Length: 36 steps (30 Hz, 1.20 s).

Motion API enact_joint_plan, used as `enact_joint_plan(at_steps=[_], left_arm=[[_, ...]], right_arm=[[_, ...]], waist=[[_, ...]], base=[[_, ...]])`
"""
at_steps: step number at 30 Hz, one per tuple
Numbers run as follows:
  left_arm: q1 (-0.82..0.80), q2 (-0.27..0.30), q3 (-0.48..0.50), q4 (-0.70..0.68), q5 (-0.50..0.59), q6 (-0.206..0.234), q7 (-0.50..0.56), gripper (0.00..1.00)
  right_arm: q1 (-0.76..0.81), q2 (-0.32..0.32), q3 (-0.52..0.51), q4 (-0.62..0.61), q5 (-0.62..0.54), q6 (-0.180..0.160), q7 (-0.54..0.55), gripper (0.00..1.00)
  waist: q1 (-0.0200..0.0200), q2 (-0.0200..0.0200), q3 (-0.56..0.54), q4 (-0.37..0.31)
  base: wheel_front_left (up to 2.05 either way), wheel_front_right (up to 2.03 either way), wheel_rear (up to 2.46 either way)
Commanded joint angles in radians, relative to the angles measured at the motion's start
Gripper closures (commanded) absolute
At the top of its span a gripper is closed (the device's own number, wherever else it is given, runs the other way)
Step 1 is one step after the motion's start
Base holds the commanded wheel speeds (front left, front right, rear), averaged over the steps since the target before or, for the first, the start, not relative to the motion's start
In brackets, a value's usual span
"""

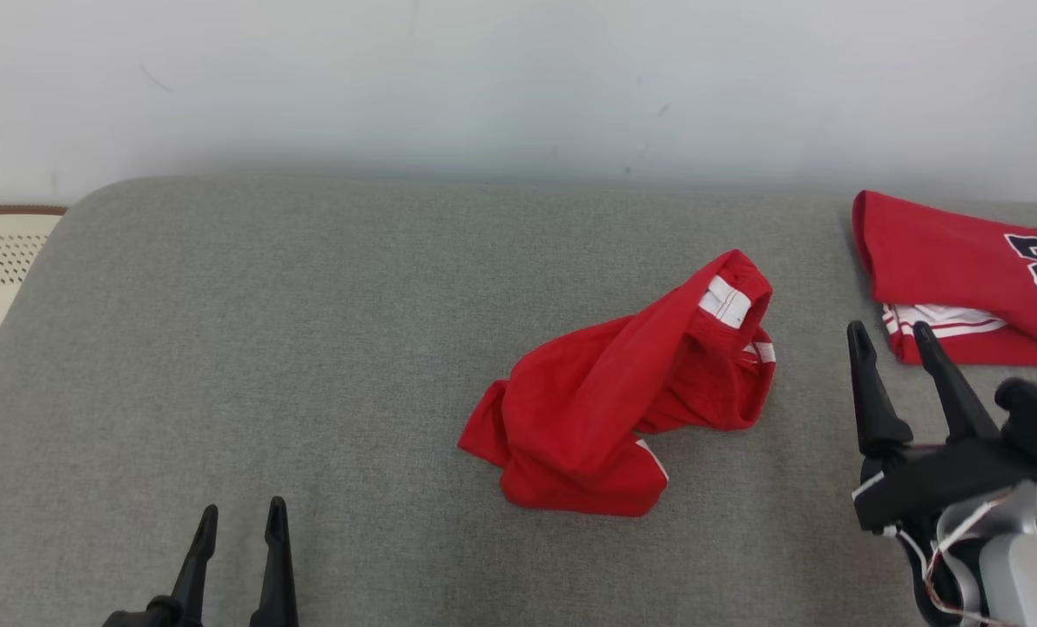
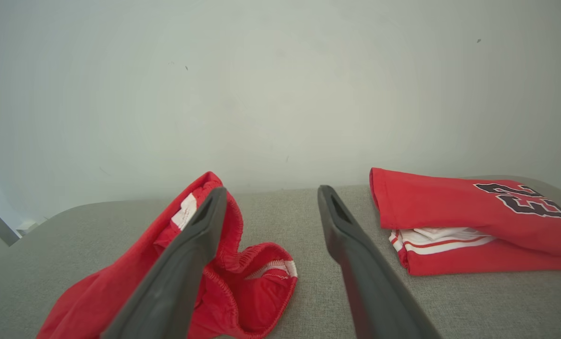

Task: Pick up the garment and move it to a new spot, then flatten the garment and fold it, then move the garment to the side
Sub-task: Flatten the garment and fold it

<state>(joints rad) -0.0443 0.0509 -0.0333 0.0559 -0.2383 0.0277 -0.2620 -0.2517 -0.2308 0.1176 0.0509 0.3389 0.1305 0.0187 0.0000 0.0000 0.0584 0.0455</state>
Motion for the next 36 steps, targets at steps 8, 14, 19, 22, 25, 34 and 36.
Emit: enact_joint_plan(at_steps=[8,14,19,22,25,34,36], left_arm=[[0.004,0.000,0.008,-0.014,0.017,-0.008,-0.004,0.00],[0.007,0.000,0.003,-0.014,0.019,-0.014,-0.004,0.00],[-0.006,-0.001,-0.048,0.016,0.028,-0.064,-0.004,0.00],[-0.028,0.000,-0.099,0.038,0.038,-0.091,-0.004,0.00],[-0.047,0.000,-0.151,0.067,0.050,-0.109,-0.004,0.00],[-0.130,0.004,-0.220,0.175,0.089,-0.135,-0.004,0.00],[-0.140,0.005,-0.227,0.192,0.091,-0.139,-0.004,0.00]], right_arm=[[0.132,0.057,0.008,-0.055,-0.023,0.001,-0.174,0.00],[0.206,0.088,0.036,-0.039,-0.044,0.001,-0.243,0.00],[0.199,0.097,0.055,-0.022,-0.072,0.000,-0.258,0.00],[0.186,0.102,0.067,-0.017,-0.080,0.001,-0.261,0.00],[0.181,0.106,0.091,-0.012,-0.085,0.001,-0.267,0.00],[0.162,0.129,0.177,0.027,-0.092,0.000,-0.278,0.00],[0.160,0.132,0.182,0.031,-0.093,0.001,-0.280,0.00]], waist=[[0.0000,0.0000,0.001,-0.017],[0.0000,0.0000,-0.002,-0.021],[0.0000,0.0000,0.007,-0.044],[0.0000,0.0000,0.018,-0.067],[0.0000,0.0000,0.030,-0.095],[0.0000,0.0000,0.061,-0.187],[0.0000,0.0000,0.063,-0.194]], base=[[0.00,0.00,0.00],[0.00,0.00,0.00],[0.00,0.00,0.00],[0.00,0.00,0.00],[0.00,0.00,0.00],[0.00,0.00,0.00],[0.00,0.00,0.00]])
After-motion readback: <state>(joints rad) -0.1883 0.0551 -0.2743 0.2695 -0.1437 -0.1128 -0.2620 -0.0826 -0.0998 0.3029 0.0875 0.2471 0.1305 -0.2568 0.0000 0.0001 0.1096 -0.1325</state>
